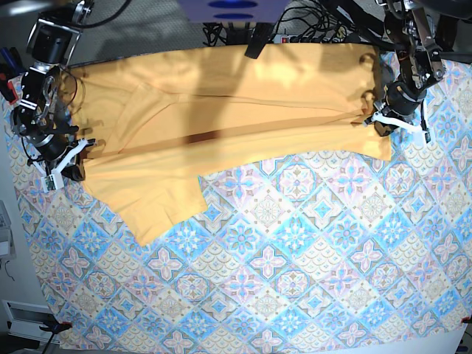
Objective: Fold the T-shirt properly
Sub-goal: 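Lift the held edges and pull them toward the robot base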
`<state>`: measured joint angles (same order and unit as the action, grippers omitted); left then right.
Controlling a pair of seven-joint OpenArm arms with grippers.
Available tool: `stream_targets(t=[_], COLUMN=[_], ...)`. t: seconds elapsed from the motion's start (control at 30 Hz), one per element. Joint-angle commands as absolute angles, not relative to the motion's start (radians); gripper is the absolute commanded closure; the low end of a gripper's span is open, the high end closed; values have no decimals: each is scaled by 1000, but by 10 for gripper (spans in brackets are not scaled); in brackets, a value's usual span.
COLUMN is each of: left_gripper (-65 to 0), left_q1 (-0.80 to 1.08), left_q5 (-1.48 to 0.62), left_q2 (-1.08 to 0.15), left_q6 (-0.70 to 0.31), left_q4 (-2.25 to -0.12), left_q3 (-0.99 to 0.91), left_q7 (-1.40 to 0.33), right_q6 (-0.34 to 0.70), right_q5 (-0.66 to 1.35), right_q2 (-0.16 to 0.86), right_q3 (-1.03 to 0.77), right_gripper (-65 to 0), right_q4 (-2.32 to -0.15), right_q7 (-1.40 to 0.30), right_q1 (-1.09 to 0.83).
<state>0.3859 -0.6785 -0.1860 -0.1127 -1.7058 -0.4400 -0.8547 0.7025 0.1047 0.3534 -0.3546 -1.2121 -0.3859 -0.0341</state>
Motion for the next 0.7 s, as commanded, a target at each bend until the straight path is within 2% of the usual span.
stream_targets(t=[0.0,0.47,0.67], left_gripper=[0,0,0], left_q1=[398,466,453], left_q5=[-684,-677,-677], left_q2=[-202,-197,-200], left_q6=[-117,-117,-117], left_q4=[-1724,-1715,-1596], left_q3=[-447,-441,-441], left_q7=[-834,-831,-834], right_q6=[698,698,698], right_q5=[117,117,117], right_q2=[377,375,375], right_q3=[-363,-361,-358], right_gripper=[-2,-2,-2], right_q4=[-1237,-1285,-1283], right_q7=[-366,-366,-366], right_q1=[-33,-97,-97])
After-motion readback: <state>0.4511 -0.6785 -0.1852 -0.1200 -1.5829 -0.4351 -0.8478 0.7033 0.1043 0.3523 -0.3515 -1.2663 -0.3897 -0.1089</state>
